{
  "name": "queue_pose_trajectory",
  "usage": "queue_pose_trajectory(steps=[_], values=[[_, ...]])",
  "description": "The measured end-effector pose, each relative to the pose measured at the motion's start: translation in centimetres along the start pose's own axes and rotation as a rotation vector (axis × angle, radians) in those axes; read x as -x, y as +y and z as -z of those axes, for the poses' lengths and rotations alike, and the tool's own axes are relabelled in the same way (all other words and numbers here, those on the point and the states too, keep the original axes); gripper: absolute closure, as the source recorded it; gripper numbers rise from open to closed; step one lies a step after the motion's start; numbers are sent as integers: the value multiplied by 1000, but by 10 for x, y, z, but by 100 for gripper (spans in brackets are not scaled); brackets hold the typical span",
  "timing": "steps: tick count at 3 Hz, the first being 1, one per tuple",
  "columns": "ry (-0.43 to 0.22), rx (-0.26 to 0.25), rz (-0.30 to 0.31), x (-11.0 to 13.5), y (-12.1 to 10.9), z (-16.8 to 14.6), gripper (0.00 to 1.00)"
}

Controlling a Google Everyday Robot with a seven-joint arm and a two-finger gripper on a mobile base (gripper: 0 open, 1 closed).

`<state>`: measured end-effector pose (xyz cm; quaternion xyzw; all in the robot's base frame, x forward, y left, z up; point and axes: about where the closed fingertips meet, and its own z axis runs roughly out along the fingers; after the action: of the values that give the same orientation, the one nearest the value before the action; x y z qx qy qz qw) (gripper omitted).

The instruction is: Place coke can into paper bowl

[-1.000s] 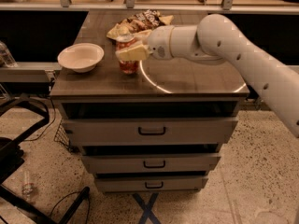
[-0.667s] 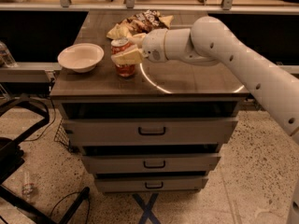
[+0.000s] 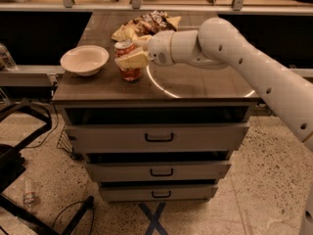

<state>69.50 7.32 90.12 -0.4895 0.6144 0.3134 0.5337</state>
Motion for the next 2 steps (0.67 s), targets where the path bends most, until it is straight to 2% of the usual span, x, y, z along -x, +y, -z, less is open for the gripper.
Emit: queue_pose_trajectory(steps=[2], values=[[-1, 9, 0, 1, 3, -5, 13]])
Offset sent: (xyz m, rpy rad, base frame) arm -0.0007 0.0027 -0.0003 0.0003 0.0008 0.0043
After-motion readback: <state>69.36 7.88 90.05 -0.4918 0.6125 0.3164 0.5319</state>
